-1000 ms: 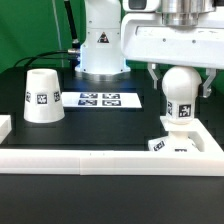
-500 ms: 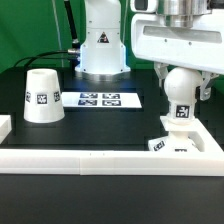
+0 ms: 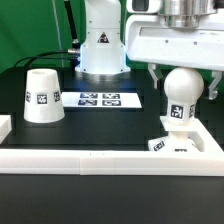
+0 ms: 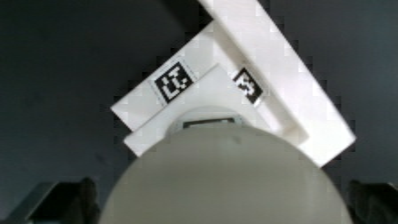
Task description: Assemble lamp
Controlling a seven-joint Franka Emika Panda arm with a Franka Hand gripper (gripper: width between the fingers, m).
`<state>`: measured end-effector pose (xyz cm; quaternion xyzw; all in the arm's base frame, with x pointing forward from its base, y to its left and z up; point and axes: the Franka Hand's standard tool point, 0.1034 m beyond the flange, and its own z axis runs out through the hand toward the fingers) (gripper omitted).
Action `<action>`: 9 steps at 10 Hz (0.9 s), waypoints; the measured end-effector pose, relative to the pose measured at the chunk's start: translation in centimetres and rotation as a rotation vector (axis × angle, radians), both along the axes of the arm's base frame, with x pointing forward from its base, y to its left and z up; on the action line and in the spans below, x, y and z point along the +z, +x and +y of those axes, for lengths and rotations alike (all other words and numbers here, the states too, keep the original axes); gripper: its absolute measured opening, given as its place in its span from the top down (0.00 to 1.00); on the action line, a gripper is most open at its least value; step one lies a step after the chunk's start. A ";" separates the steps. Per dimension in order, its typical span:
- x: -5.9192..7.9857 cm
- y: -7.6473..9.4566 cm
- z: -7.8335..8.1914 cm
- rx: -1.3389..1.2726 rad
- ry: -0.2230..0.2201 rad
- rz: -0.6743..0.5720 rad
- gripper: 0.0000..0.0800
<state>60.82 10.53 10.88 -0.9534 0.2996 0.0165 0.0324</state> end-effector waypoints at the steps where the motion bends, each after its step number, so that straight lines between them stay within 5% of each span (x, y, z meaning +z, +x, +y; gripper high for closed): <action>1: 0.0 0.0 0.1 0.093 0.002 -0.006 0.13; 9: 0.1 0.1 0.0 0.813 0.006 -0.060 0.13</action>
Offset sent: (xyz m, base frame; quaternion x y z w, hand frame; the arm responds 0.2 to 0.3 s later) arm 0.0025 0.0024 0.0037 0.0003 0.0009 -0.2496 0.9683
